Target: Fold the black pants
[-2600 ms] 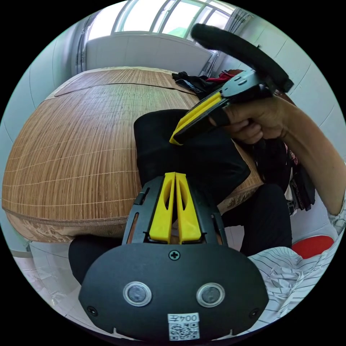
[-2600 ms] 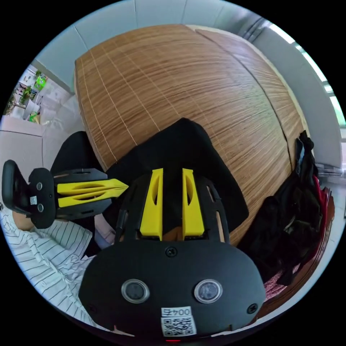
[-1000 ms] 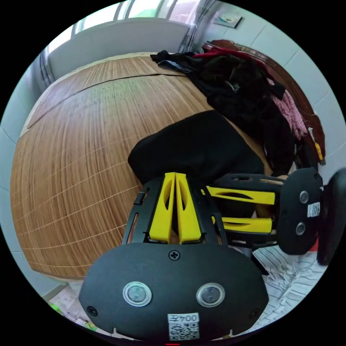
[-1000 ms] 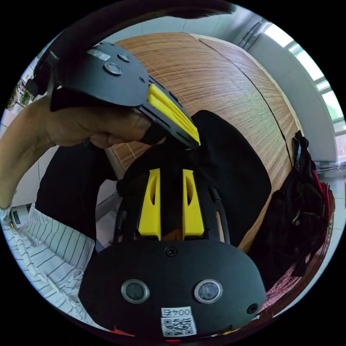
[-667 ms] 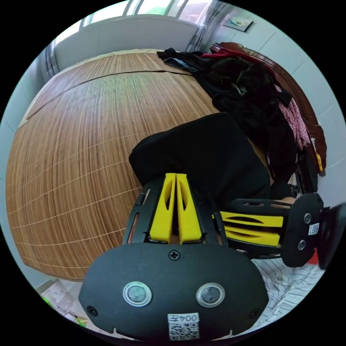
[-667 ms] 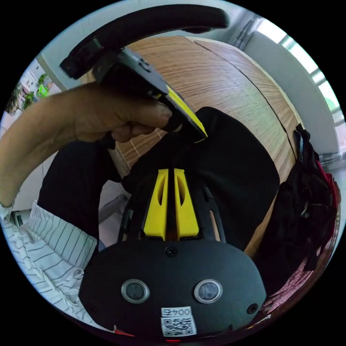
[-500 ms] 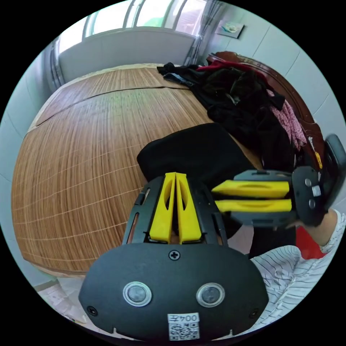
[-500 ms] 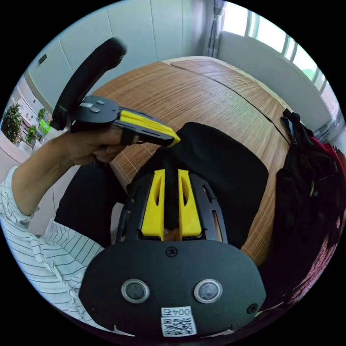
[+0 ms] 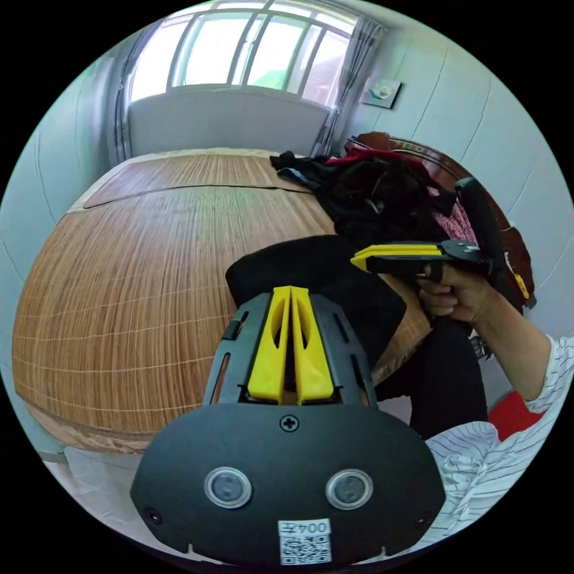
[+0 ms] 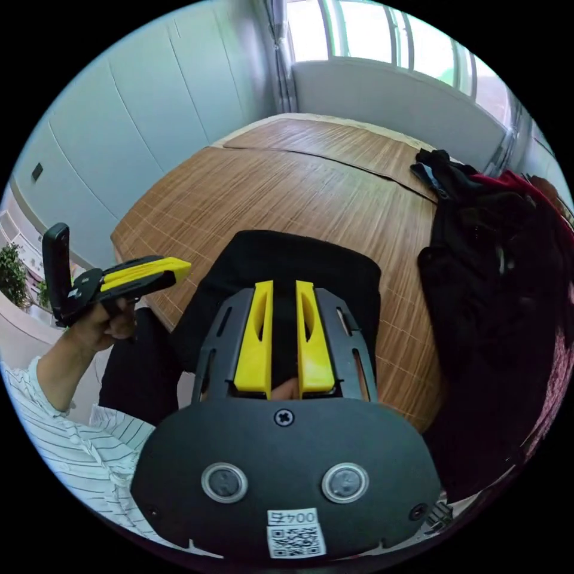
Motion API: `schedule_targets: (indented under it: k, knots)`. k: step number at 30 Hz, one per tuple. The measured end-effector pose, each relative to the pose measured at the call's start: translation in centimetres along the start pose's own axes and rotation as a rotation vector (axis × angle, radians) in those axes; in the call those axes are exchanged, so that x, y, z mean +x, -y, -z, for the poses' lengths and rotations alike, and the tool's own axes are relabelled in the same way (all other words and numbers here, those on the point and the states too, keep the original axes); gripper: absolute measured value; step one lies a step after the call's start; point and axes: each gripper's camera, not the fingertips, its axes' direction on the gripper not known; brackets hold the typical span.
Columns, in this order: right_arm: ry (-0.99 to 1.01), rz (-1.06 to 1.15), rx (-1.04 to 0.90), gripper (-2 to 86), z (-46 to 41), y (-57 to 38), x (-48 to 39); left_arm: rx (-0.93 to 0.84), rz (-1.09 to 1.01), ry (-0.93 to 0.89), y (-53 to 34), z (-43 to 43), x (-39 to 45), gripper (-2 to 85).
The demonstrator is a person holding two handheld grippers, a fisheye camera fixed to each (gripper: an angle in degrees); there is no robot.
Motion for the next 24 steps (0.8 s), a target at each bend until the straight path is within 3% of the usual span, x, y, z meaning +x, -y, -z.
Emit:
schedule_targets:
  k: [3, 6, 8, 15, 19, 20, 24]
  knots:
    - [-0.002, -0.168, -0.016, 7.8, -0.6, -4.0, 6.6, -0.078, -0.076, 0.070, 1.5, -4.9, 2.0, 0.2]
    - [0.164, -0.357, -0.028, 8.9, -2.7, -8.4, 12.6, -0.176, -0.099, 0.187, 1.3, -11.1, 2.4, 0.2]
    - [0.296, -0.434, -0.014, 9.0, -4.3, -11.4, 15.5, -0.131, -0.105, 0.191, 0.5, -12.6, 2.5, 0.3]
    - [0.272, -0.400, 0.100, 9.3, -1.3, -17.0, 19.1, 0.001, 0.032, 0.091, -0.3, -11.4, 3.6, 0.2]
    - [0.343, -0.418, 0.012, 9.3, -5.5, -20.4, 20.1, -0.107, -0.127, 0.215, -3.4, -18.4, 6.0, 0.3]
    - [0.367, -0.462, 0.012, 8.7, -6.8, -21.5, 20.2, -0.036, -0.138, 0.212, -4.4, -18.8, 5.9, 0.3]
    - [0.390, -0.519, 0.032, 8.0, -6.5, -23.9, 19.6, -0.103, -0.214, 0.204, -4.1, -19.9, 6.0, 0.3]
